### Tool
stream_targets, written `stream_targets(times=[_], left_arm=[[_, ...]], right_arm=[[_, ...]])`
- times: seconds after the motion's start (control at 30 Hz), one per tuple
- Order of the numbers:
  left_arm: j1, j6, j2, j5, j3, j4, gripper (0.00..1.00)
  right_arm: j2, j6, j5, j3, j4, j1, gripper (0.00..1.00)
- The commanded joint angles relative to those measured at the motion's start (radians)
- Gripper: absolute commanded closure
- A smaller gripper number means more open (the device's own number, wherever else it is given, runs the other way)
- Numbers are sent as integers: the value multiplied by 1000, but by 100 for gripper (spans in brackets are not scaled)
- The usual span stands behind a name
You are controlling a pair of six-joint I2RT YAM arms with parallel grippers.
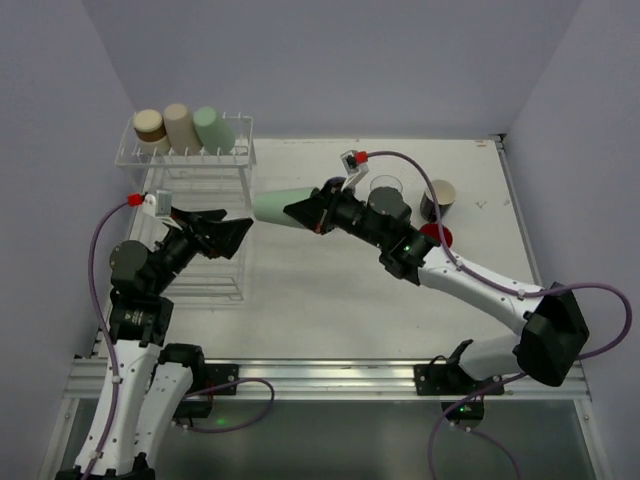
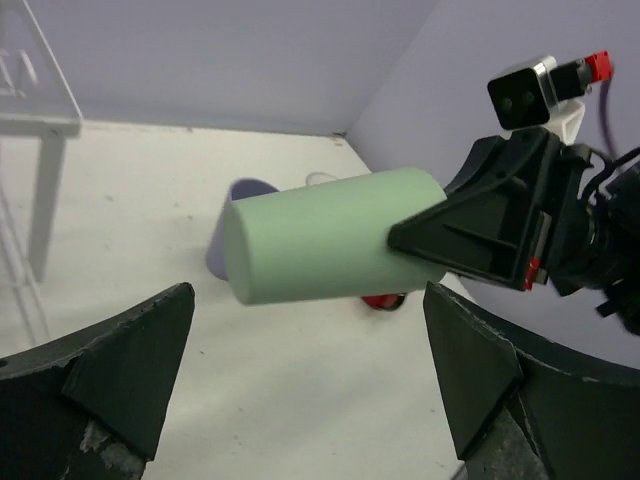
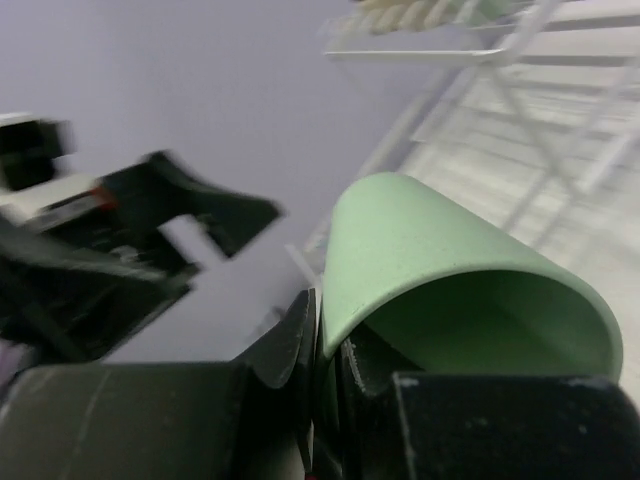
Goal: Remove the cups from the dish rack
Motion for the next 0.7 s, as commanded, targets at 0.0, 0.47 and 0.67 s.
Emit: stream_targets(times=[0.0, 0.47, 0.67], left_arm=[[-4, 266, -21, -89, 94, -228, 0], [-116, 362, -71, -204, -11, -305, 0], [-132, 371, -77, -250, -3, -331, 0]], right_arm=[[-4, -302, 204, 243, -499, -51, 100], [550, -763, 379, 1160, -1495, -220, 100], [628, -792, 366, 1240, -1529, -220, 100]])
